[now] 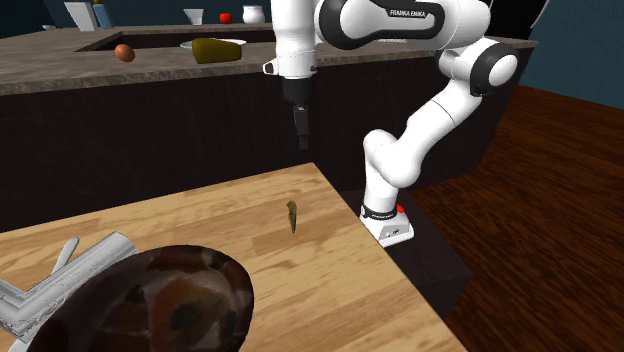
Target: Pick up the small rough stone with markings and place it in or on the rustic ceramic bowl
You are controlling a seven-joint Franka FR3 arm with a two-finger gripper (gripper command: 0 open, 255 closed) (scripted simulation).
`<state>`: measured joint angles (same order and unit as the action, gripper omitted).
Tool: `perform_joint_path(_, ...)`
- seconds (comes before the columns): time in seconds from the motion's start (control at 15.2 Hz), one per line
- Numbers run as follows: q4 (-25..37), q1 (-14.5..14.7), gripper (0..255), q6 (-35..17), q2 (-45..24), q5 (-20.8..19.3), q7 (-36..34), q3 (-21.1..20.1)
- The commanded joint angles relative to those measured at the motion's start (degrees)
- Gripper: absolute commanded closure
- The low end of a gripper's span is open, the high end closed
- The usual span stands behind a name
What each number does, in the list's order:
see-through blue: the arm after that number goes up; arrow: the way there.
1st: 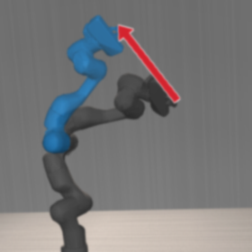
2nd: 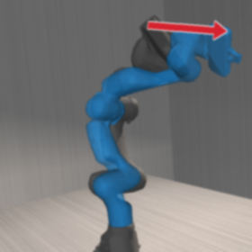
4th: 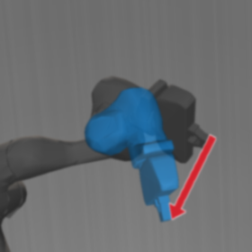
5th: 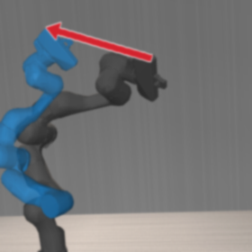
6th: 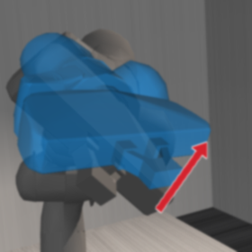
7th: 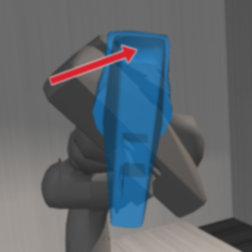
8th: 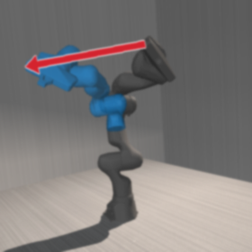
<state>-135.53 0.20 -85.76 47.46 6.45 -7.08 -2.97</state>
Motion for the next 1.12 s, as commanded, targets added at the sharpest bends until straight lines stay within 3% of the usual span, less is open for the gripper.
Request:
perform_joint_path(0.0, 0.00, 0.00, 0, 0.00, 0.00, 0.00, 0.00, 0.00)
perform_joint_path(0.53, -7.10, -5.93, 0, -2.94, 8.52, 21.32, -33.75, -8.90)
perform_joint_path(1.06, -8.50, -12.59, 0, -13.91, 11.99, 41.83, -67.20, -21.77)
